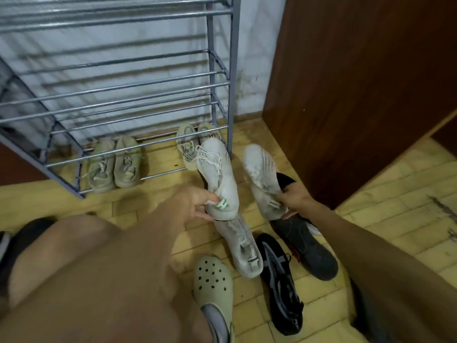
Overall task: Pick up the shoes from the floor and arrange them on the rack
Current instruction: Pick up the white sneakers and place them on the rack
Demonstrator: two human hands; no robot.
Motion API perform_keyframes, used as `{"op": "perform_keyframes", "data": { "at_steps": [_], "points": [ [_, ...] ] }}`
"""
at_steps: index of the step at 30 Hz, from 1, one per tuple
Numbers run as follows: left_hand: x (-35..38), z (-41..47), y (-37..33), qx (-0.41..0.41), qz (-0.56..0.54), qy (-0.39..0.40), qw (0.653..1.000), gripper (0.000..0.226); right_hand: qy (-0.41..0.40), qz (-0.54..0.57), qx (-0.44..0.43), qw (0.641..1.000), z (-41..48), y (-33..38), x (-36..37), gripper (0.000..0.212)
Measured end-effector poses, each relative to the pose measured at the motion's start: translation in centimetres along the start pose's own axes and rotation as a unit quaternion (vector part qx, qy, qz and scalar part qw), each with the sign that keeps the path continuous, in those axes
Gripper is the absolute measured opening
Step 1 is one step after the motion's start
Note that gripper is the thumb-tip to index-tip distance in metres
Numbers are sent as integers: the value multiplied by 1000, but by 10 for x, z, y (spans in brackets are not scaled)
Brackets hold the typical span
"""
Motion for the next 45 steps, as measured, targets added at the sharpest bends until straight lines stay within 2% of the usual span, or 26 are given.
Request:
{"op": "perform_keyframes", "data": {
  "at_steps": [2, 4, 6, 8, 10, 14, 18, 25, 27, 32, 38, 42, 45],
  "points": [
    [-19, -9, -14, 18, 7, -39, 999, 17, 12, 60, -37, 997, -9, 22, -3, 22],
    [-35, -17, -27, 33, 17, -63, 997, 17, 34, 103, -62, 992, -15, 43, -1, 30],
    [-50, -18, -37, 43, 6, -82, 996, 16, 53, 103, -96, 989, -20, 66, 3, 31],
    [-67, -15, -46, 54, -1, -101, 993, 33, 65, 92, -122, 986, -22, 87, 5, 26],
    [-84, -9, -56, 69, -11, -119, 990, 37, 74, 82, -135, 985, -20, 108, 8, 26],
    [-112, 13, -80, 93, -58, -147, 983, 31, 85, 93, -149, 981, -6, 153, 20, 30],
    [-130, 52, -104, 117, -107, -146, 976, 38, 70, 119, -147, 979, 16, 200, 29, 26],
    [-155, 110, -142, 133, -98, -181, 969, 38, 55, 132, -148, 979, 69, 261, 49, 19],
    [-153, 125, -150, 140, -85, -168, 972, 38, 56, 147, -141, 977, 82, 269, 52, 20],
    [-153, 148, -167, 139, -83, -180, 970, 16, 44, 169, -141, 974, 105, 281, 49, 22],
    [-149, 166, -164, 145, -86, -188, 968, 41, -2, 181, -159, 971, 117, 285, 48, 42],
    [-149, 166, -162, 159, -44, -220, 961, 41, -6, 175, -142, 974, 120, 276, 52, 32],
    [-140, 156, -159, 153, -44, -189, 969, 49, -7, 186, -122, 975, 115, 262, 50, 27]
  ]
}}
Point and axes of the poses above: each hand's wrist, its own z-axis towards the middle knuckle, its own x-axis out of the palm, y = z × x, the point moved 9 cm from there along z, towards the middle knuckle, and after that the axes turned 4 degrees about x, right-handed, at the moved point
